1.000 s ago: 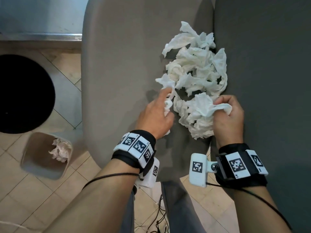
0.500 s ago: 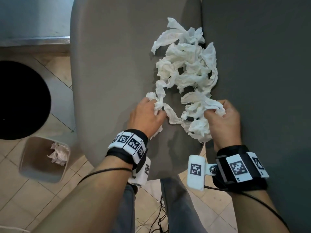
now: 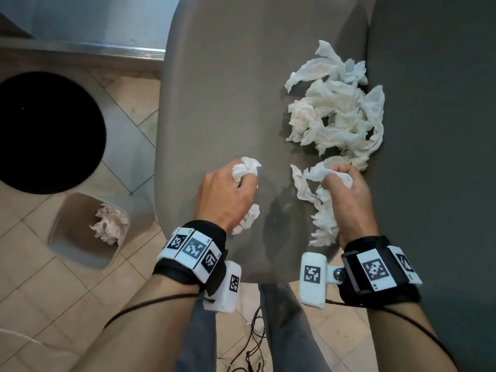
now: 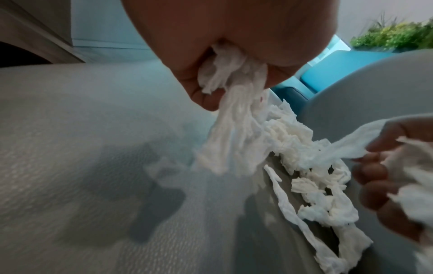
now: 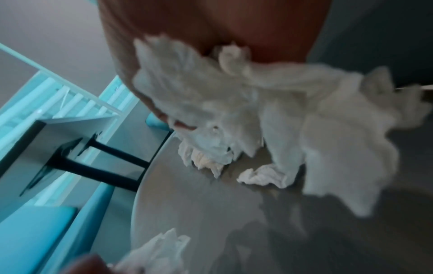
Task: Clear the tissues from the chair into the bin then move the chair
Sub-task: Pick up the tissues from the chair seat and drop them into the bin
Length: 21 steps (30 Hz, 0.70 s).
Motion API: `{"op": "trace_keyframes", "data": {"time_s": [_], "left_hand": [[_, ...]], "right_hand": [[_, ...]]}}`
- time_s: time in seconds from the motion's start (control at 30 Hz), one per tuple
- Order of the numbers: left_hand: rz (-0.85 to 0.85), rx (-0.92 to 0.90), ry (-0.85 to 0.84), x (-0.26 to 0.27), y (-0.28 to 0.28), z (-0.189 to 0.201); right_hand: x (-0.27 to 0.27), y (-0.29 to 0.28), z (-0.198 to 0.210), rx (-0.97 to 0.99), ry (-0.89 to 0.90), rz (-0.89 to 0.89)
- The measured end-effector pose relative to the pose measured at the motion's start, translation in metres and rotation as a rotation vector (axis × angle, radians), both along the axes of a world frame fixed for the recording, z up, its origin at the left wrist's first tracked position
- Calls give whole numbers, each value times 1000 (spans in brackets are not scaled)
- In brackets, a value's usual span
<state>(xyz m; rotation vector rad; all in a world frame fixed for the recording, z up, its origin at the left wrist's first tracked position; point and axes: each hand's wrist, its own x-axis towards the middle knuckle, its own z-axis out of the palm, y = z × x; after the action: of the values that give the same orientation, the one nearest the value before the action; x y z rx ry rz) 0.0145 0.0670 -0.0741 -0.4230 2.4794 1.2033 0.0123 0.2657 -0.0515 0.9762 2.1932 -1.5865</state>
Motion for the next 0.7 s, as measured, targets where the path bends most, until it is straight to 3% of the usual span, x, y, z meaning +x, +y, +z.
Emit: {"op": "trace_keyframes", "data": {"time_s": [0.07,0.17,0.3,0.47,0.6,0.7], "left_hand": [[54,-1,-25,1,-6,3],[110,-37,-47,10,-23,7],[195,-7,-19,31,-57,17],[340,100,-37,70,-114,25],[456,198,-25,112,-165,18],[566,176,-55,144,-201,4]], "right_hand": [[1,-9,3,3,-78,95],[-2,-30,12,30,-117,90],[-1,-64,12,64,56,141],[6,-125,8,-38,134,366],[25,-198,-2,-140,118,655],[49,-254,-21,-162,101,849]]}}
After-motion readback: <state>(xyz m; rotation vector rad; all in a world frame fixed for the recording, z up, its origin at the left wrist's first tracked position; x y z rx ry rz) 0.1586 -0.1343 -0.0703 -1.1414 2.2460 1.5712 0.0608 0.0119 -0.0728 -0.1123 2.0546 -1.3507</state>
